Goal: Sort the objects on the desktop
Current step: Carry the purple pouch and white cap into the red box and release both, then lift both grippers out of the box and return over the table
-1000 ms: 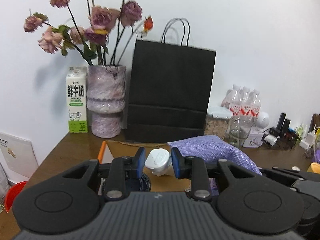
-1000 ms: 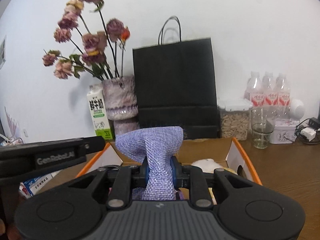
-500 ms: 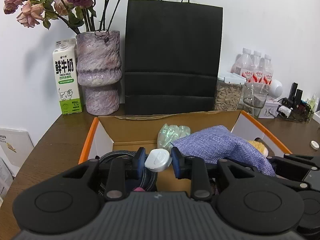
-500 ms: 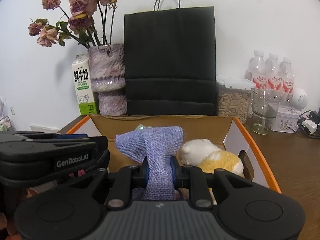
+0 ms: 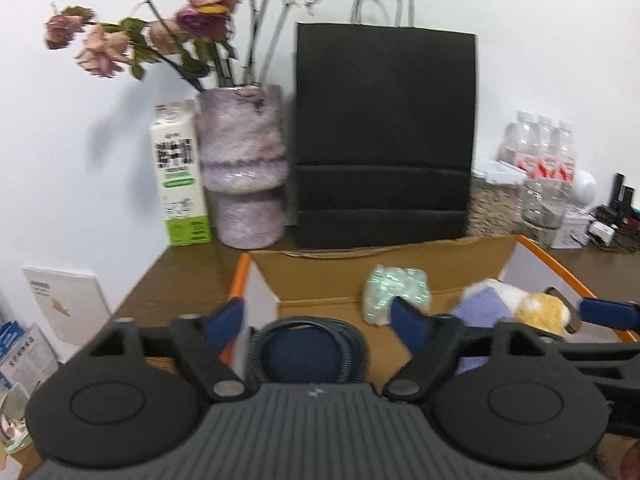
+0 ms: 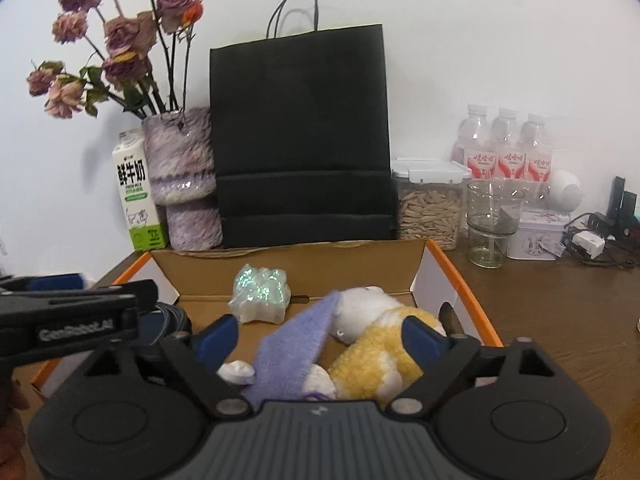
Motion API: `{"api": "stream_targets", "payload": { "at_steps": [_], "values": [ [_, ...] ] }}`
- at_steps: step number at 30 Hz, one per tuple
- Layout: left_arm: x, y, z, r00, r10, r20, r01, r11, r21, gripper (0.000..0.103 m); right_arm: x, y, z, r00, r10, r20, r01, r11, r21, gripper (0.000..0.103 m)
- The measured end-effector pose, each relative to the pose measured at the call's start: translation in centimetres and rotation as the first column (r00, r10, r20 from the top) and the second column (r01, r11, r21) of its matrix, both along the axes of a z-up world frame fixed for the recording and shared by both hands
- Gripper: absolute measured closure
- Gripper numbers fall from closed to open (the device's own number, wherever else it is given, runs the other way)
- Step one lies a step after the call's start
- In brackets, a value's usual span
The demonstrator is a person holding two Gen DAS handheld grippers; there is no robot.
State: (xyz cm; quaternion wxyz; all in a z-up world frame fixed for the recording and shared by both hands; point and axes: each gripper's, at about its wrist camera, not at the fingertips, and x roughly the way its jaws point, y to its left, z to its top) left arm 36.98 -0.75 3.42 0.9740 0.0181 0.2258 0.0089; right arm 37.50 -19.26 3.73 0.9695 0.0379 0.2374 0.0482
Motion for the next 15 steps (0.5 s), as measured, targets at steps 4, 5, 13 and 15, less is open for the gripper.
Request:
{"api": "stream_targets", "payload": {
  "at_steps": [4, 5, 13, 15],
  "values": [
    [-0.3, 1.1, 0.5, 1.0, 0.017, 0.016, -0.016, 1.0, -0.026, 0.0, -0.2, -0.3, 0.5, 1.0, 0.025, 0.003, -0.025, 0.999, 0.028, 0.0],
    [-0.4, 1.3, 0.6, 1.0, 0.019, 0.012, -0.019, 0.999, -0.036, 0.0, -0.4, -0.2, 0.6, 1.0, 0.027, 0.005, -0.027, 0.999, 0.029, 0.0],
    [-0.5, 1.4, 0.7, 1.0, 0.025, 0.015, -0.024, 0.999, -0.03, 0.0, -0.8, 0.3, 1.0, 0.999, 0.047, 0.016, -0.047, 0.999, 0.015, 0.0],
    [-0.7, 1.4, 0.8, 1.0, 0.023, 0.021, -0.023, 0.999, -0.026, 0.0, -1.0, 0.3, 1.2, 0.999, 0.051, 0.019, -0.052, 0.999, 0.016, 0.0]
  ]
}}
